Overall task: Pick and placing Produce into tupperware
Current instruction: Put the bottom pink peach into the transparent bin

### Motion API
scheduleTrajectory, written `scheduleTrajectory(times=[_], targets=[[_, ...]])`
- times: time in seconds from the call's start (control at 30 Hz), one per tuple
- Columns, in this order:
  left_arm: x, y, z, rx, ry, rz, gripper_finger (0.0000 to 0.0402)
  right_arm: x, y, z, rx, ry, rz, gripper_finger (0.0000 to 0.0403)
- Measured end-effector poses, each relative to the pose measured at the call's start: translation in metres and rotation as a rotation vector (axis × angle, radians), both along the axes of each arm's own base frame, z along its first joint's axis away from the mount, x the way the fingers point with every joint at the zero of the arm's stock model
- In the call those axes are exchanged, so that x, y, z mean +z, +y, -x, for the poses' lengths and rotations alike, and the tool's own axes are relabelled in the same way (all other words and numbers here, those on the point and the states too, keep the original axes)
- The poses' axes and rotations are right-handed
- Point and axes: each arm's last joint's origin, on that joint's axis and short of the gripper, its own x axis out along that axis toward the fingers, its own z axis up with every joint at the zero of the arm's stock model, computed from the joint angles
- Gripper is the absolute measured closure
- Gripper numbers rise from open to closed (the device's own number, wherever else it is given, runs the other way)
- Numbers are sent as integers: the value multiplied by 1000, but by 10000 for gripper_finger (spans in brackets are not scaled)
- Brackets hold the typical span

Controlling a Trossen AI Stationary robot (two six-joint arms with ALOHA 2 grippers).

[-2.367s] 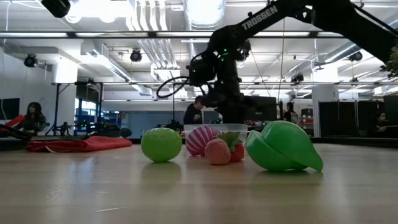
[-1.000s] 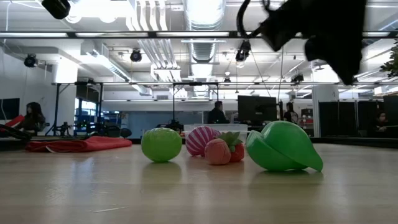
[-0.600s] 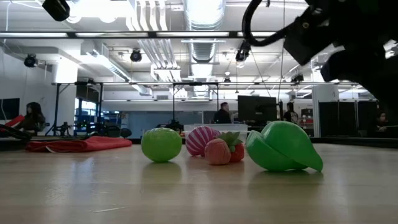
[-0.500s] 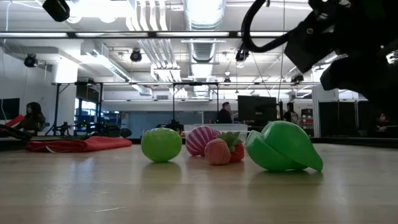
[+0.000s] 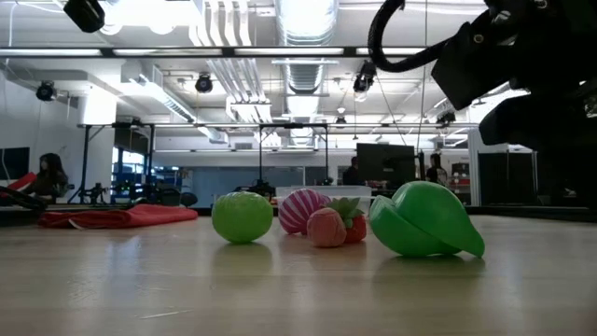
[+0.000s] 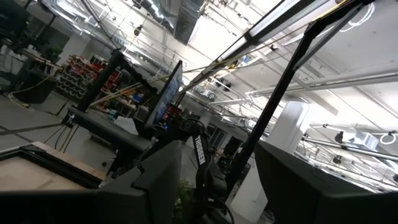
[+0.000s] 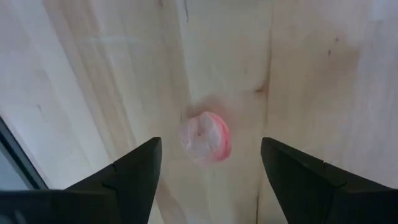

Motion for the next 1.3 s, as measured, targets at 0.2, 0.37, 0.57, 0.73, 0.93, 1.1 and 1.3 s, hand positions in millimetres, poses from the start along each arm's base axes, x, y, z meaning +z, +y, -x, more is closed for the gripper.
scheduleTrajectory(times=[0.2,0.37,0.57,0.73,0.93,1.1,1.3], targets=[[0,0,0,0,3,-2,210,-2,5,3,-13,5,6,137],[-1,0,0,0,10,-5,210,-13,13,6,-7,44,23,138],[-1,0,-1,-1,12,-6,210,-22,16,5,-20,67,40,140],[-1,0,0,0,12,-6,210,-23,15,5,-60,75,54,165],[-2,0,-1,0,19,-9,210,-23,14,5,-75,71,80,223],[-3,0,-1,-1,26,-12,210,-23,11,4,-90,72,93,273],[-3,0,-1,-1,25,-12,210,-18,1,0,-123,89,119,308]])
